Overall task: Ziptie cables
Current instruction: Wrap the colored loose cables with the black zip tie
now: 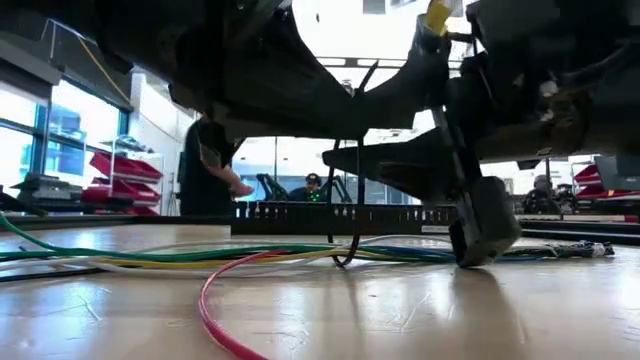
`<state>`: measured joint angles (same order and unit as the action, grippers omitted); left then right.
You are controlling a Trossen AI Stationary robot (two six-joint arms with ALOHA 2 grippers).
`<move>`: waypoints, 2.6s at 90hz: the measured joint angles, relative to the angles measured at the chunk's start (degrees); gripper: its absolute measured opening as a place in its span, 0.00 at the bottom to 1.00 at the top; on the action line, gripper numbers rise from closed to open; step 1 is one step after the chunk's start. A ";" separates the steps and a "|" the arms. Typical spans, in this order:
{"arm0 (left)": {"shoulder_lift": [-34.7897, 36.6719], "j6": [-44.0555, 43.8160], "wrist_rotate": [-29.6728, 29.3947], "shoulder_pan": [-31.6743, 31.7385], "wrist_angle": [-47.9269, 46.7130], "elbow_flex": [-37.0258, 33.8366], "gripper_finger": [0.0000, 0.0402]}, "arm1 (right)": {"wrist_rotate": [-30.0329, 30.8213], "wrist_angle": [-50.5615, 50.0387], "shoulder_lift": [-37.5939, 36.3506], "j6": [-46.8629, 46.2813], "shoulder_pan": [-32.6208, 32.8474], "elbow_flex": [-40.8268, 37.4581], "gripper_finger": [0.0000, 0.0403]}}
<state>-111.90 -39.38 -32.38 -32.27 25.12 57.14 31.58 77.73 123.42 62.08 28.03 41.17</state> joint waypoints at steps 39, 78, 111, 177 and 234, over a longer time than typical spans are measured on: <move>0.00 0.20 0.23 0.00 -0.04 0.00 0.00 | -3.46 0.42 0.00 4.90 0.03 0.00 0.01; 0.00 0.03 0.04 -0.06 -0.04 0.02 0.00 | -2.88 3.62 0.02 16.54 2.10 -0.04 0.00; -0.02 -0.96 0.09 -0.04 -0.07 0.02 0.00 | -2.28 2.38 0.02 19.43 4.47 -0.04 0.00; -0.11 -1.14 -0.24 0.00 -0.18 0.02 0.00 | -0.27 1.10 0.01 9.67 4.86 -0.02 0.18; -0.09 3.39 -12.18 -0.15 0.04 0.11 0.00 | 32.46 -0.77 -1.41 -12.12 12.86 -0.09 0.42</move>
<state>-111.98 -35.98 -44.56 -32.42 25.17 57.25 64.03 76.96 122.00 49.96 40.89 41.08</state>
